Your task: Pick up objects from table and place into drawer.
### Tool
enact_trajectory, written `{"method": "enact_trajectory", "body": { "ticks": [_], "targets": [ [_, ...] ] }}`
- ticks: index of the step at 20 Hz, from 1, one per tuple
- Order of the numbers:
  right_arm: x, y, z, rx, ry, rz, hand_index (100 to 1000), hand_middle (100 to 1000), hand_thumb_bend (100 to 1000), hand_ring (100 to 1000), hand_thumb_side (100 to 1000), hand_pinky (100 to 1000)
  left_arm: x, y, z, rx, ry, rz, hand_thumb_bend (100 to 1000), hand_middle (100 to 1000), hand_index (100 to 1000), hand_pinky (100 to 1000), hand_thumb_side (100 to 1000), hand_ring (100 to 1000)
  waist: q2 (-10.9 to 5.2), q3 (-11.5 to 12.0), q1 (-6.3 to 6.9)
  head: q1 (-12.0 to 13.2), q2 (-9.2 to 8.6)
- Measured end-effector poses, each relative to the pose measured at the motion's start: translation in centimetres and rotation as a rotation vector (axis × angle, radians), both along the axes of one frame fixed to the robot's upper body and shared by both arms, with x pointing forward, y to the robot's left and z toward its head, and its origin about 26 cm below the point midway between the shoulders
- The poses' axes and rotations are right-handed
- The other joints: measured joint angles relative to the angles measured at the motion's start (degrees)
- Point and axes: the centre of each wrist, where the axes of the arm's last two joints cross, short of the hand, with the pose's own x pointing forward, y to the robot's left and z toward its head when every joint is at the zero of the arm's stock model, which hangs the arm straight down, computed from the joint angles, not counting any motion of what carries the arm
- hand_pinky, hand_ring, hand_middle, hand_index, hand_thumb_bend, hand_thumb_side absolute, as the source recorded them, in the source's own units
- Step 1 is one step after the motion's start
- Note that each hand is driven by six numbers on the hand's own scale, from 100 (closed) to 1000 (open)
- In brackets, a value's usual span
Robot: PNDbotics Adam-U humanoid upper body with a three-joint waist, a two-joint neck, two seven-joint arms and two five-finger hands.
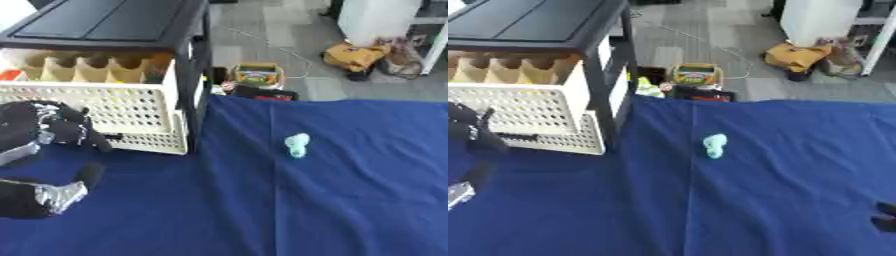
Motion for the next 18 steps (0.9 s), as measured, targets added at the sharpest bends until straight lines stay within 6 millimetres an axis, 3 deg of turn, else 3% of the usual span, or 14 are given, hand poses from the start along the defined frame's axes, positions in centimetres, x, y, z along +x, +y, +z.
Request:
{"method": "enact_trajectory", "body": {
  "ticks": [9,14,18],
  "targets": [
    [0.0,-0.1,0.0,0.006,-0.001,-0.003,781,508,100,764,938,680,-1.4,1.0,-0.7,0.050,0.097,0.052,100,492,723,717,849,457,-0.26,-0.06,-0.22,-0.22,0.22],
    [0.0,0.0,-0.1,0.014,-0.001,-0.001,781,507,100,763,938,680,-0.7,1.7,-1.1,0.064,0.134,0.098,100,497,743,707,862,456,-0.26,-0.38,-0.29,-0.20,0.22],
    [0.0,0.0,-0.1,0.015,-0.001,-0.001,781,507,100,764,938,680,0.4,2.6,-1.5,0.065,0.162,0.157,100,523,820,710,875,466,-0.26,-0.46,-0.31,0.34,0.22]
  ]
}}
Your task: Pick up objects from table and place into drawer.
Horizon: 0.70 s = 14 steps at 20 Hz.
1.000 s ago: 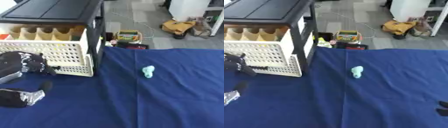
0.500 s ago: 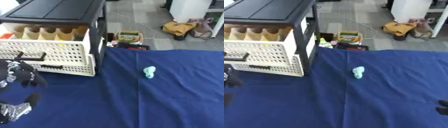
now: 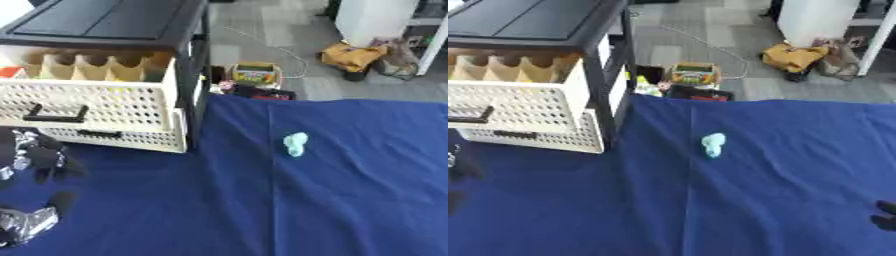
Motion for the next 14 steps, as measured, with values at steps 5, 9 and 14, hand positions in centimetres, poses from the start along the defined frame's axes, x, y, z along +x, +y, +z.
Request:
{"method": "enact_trajectory", "body": {
  "ticks": [5,9,14],
  "targets": [
    [0.0,0.1,0.0,0.004,0.000,0.000,780,507,100,764,937,681,1.5,1.1,0.0,-0.010,0.020,0.060,100,536,857,719,882,485,0.00,-0.26,0.00,1.01,0.00],
    [0.0,0.1,-0.1,0.008,0.002,-0.001,780,506,100,764,938,681,2.4,1.7,0.3,-0.017,0.022,0.096,100,544,856,717,864,501,0.00,-0.29,0.01,1.27,-0.03],
    [0.0,0.1,-0.1,0.006,0.004,-0.003,781,506,100,763,936,683,3.6,2.2,0.4,-0.011,0.004,0.133,100,546,858,714,838,506,0.02,-0.63,0.03,1.38,-0.08]
  ]
}}
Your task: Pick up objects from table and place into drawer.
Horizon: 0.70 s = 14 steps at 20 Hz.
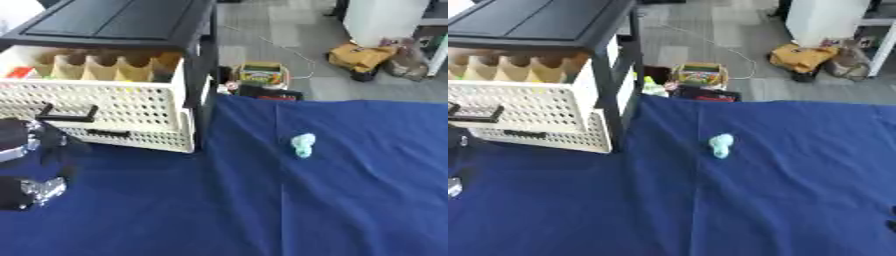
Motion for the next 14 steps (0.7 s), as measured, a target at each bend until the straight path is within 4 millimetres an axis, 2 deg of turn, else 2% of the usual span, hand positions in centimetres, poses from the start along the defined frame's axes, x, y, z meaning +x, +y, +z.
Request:
{"method": "enact_trajectory", "body": {
  "ticks": [14],
  "targets": [
    [0.1,0.3,-0.1,0.008,0.008,-0.002,780,505,100,763,930,686,2.3,-0.2,-0.1,-0.017,-0.044,0.012,100,543,863,727,827,505,0.82,-0.39,0.03,0.33,-0.67]
  ]
}}
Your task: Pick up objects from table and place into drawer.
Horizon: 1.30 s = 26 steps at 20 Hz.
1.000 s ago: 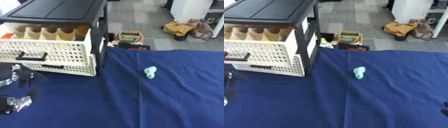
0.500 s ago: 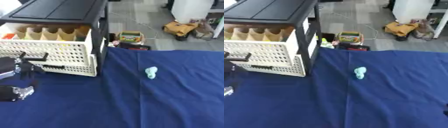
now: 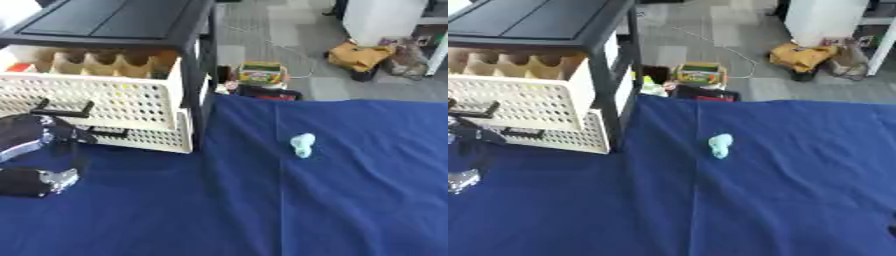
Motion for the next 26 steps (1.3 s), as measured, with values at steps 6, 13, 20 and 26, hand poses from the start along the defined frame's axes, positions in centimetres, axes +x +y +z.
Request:
{"method": "enact_trajectory", "body": {
  "ticks": [6,13,20,26],
  "targets": [
    [0.1,0.1,0.1,-0.001,-0.001,0.001,780,504,100,763,928,686,0.6,-0.3,0.0,-0.015,-0.012,-0.011,100,515,850,730,844,475,0.27,-0.12,-0.02,0.01,-0.33],
    [0.1,0.2,0.0,0.002,0.005,0.002,780,503,100,764,926,687,0.8,-1.2,0.5,-0.048,-0.018,-0.061,100,483,797,721,850,441,0.58,-0.19,0.01,-0.21,-0.33],
    [0.2,0.4,0.1,-0.005,0.006,0.008,778,503,100,764,924,688,1.1,-1.6,1.0,-0.079,-0.035,-0.072,100,469,777,716,828,428,0.92,-0.80,0.41,-0.29,-0.59],
    [0.3,0.5,0.3,-0.008,0.005,0.010,778,502,100,764,923,688,1.5,-1.4,1.3,-0.101,-0.068,-0.053,100,453,745,705,817,407,1.15,-1.41,0.74,-0.28,-0.89]
  ]
}}
